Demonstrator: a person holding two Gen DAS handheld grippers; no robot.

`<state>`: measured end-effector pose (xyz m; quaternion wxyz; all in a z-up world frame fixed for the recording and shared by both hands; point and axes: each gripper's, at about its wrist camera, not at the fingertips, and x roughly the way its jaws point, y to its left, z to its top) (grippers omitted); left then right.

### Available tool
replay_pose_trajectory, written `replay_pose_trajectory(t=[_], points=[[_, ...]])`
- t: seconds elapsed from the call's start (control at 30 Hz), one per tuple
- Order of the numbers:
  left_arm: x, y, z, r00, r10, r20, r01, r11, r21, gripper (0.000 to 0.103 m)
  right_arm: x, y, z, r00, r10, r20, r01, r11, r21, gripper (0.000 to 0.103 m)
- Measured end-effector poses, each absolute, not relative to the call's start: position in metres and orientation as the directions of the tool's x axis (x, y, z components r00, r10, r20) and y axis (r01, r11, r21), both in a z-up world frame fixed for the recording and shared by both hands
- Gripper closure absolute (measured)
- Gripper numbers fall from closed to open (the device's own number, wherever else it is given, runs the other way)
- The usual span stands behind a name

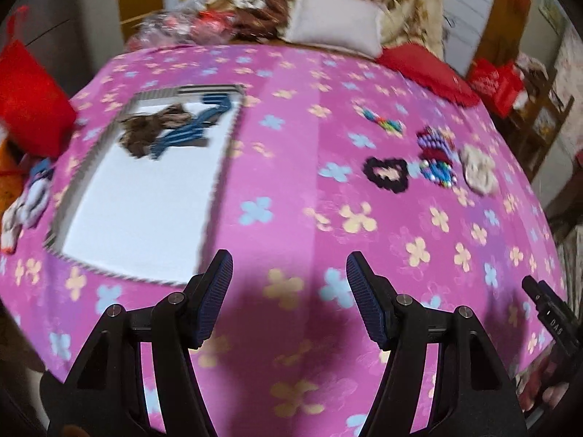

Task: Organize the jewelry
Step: 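Grasp the black scrunchie with the left tool, then grasp the multicolor beaded bracelet with the right tool while the left holds the scrunchie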

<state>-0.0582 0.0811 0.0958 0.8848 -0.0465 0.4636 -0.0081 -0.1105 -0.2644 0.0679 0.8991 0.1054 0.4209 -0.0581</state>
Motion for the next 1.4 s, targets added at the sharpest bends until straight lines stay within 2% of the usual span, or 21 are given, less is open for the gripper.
replay_pose_trajectory(t=[0.27, 0.5, 0.67, 0.7, 0.73, 0.77, 0.8, 1.07, 1.23, 1.4], points=[[0.029, 0.028, 0.074, 0.532, -0.169, -0.83, 0.158, 0.982, -0.099, 0.039, -0.077, -0.28, 0.053, 0.616, 0.044, -0.787, 0.191, 0.96, 0.203, 0.033], [0.113, 0.005, 0.034, 0.436, -0.285, -0.854, 0.185, 0.957, -0.225, 0.04, -0.044, -0.265, 0.044, 0.6, 0.077, -0.797, 0.14, 0.97, 0.199, 0.033], [0.131, -0.01, 0.02, 0.426, -0.291, -0.856, 0.228, 0.951, -0.21, 0.04, -0.024, -0.26, 0.039, 0.589, 0.063, -0.806, 0.118, 0.98, 0.163, 0.033], [0.132, -0.014, 0.019, 0.415, -0.297, -0.86, 0.241, 0.947, -0.211, 0.049, -0.02, -0.261, 0.041, 0.591, 0.06, -0.805, 0.119, 0.98, 0.16, 0.033], [0.132, -0.016, 0.019, 0.422, -0.284, -0.861, 0.241, 0.951, -0.196, 0.077, -0.014, -0.263, 0.043, 0.594, 0.055, -0.802, 0.122, 0.98, 0.158, 0.033], [0.133, -0.019, 0.017, 0.413, -0.264, -0.871, 0.239, 0.955, -0.176, 0.093, -0.008, -0.266, 0.046, 0.599, 0.05, -0.799, 0.125, 0.98, 0.154, 0.033], [0.133, -0.02, 0.016, 0.401, -0.262, -0.878, 0.24, 0.955, -0.176, 0.099, -0.002, -0.267, 0.049, 0.603, 0.045, -0.797, 0.125, 0.981, 0.15, 0.033], [0.096, 0.012, 0.048, 0.436, -0.355, -0.827, 0.205, 0.934, -0.293, 0.099, 0.059, -0.246, 0.063, 0.61, 0.132, -0.781, 0.017, 0.984, 0.18, 0.033], [0.06, 0.038, 0.07, 0.47, -0.384, -0.795, 0.199, 0.923, -0.329, 0.099, 0.097, -0.238, 0.065, 0.616, 0.143, -0.774, 0.018, 0.981, 0.195, 0.033], [0.038, 0.061, 0.075, 0.509, -0.386, -0.769, 0.165, 0.921, -0.354, 0.099, 0.143, -0.194, 0.066, 0.55, 0.256, -0.795, -0.132, 0.967, 0.22, 0.033]])
